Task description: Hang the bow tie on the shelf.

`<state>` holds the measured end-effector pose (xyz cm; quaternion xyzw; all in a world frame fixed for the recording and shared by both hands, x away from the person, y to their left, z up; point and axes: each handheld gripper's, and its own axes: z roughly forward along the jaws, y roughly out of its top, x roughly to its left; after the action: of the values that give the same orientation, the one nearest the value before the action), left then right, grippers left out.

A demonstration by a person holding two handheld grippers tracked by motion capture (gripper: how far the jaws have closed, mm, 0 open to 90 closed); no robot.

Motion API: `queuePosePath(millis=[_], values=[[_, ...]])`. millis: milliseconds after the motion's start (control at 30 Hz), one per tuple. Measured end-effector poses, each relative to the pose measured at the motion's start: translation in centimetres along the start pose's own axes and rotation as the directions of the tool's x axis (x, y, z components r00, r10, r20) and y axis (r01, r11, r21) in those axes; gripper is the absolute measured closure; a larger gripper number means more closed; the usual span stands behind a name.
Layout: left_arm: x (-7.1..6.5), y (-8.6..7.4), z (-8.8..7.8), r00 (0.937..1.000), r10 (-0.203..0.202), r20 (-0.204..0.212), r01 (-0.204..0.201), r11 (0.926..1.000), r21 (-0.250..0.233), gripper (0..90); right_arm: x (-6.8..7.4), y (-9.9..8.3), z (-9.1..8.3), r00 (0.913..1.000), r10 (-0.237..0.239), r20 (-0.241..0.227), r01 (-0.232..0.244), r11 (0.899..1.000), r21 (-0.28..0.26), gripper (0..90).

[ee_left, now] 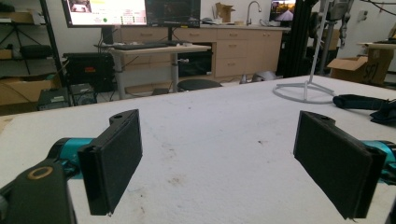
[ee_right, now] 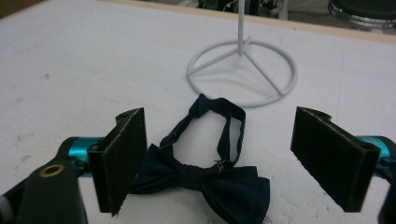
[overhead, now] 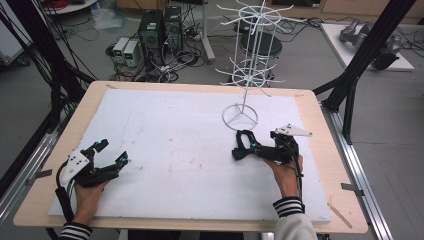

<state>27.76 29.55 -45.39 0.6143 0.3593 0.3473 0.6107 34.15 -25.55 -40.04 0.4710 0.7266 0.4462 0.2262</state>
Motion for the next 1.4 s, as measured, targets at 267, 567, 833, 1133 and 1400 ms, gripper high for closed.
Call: queuePosePath(millis=[267,567,833,1133,1400], values=[[0.0,0.0,0.0,1.0000,0.002,-0.001,-0.002,1.0000,-0.001,15.9,-0.4,0.7,1.5,1.0000,0.002,0.007,-0.003,0.995,0.103,25.9],[0.0,0.0,0.0,1.0000,-0.001,-0.001,0.001,1.0000,0.000,15.9,-0.3,1.1,3.3,0.9992,-0.035,0.021,0.030,0.976,0.216,34.7],[0.1,0.0,0.0,1.0000,-0.003,0.000,0.003,1.0000,0.002,15.9,-0.6,1.5,3.9,0.9993,-0.024,0.027,0.016,0.961,0.276,41.8],[0.1,0.0,0.0,1.0000,-0.003,0.001,0.003,1.0000,0.001,15.9,-0.7,1.6,4.6,0.9991,-0.010,0.041,-0.004,0.944,0.331,46.6],[0.1,0.0,0.0,1.0000,-0.003,0.001,0.003,1.0000,0.001,15.9,-0.6,1.7,5.1,0.9988,-0.001,0.049,-0.018,0.930,0.368,52.4]])
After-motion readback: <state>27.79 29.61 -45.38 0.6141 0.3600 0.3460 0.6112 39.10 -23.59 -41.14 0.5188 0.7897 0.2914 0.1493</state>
